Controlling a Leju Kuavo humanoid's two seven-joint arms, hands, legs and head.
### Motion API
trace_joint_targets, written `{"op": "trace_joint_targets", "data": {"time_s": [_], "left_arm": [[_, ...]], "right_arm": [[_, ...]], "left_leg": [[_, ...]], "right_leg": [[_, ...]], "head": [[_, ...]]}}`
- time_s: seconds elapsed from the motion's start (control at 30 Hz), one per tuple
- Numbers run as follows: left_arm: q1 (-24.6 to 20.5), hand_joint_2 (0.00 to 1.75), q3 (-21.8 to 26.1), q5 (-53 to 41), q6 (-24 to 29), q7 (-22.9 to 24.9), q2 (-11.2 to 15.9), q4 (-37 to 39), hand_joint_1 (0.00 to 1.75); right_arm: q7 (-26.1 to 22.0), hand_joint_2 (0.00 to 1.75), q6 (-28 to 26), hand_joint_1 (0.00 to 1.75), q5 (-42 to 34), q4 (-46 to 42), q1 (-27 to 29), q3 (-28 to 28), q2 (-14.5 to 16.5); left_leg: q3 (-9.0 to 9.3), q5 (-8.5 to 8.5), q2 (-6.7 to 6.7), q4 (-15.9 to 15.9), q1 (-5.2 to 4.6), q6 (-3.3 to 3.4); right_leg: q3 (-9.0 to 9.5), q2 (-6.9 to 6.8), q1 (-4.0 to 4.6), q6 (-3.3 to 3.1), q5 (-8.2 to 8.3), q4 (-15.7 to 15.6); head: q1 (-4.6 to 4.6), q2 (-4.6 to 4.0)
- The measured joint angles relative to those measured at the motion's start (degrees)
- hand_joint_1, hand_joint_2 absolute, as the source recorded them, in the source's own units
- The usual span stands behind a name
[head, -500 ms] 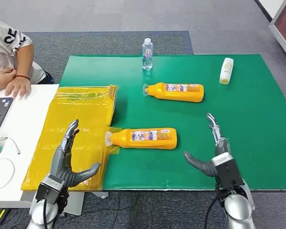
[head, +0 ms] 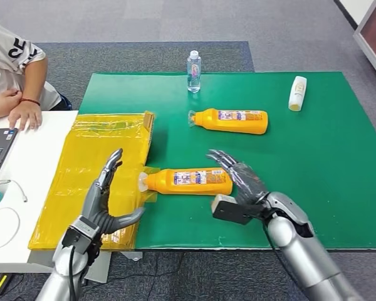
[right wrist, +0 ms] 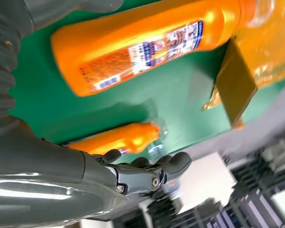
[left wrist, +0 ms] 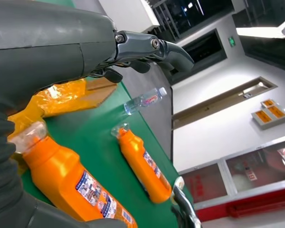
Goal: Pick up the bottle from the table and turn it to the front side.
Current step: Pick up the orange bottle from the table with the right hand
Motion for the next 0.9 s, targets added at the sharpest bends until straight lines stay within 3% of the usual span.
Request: {"op": "trace_joint_targets", "data": {"time_s": [0.4, 0.9], "left_arm": [[-2.7, 1.75, -2.0, 0.2, 0.0, -0.1, 0.6, 3.3, 0.00], [-3.3, 1.75, -2.1, 0.6, 0.2, -0.7, 1.1, 5.0, 0.00]], "right_arm": [[5.8, 1.75, 2.4, 0.00, 4.5, 14.5, -16.2, 16.5, -0.1], [11.2, 1.75, 5.5, 0.00, 8.9, 30.3, -23.5, 25.6, 5.2]], "left_leg": [[-0.03, 0.03, -0.01, 0.0, 0.01, 0.01], [-0.04, 0.03, -0.02, 0.0, 0.03, 0.00]], "right_leg": [[0.00, -0.01, 0.01, 0.00, 0.01, 0.0], [-0.03, -0.01, 0.03, 0.00, 0.00, 0.0]], "head": [[0.01, 0.00], [0.00, 0.00]]}}
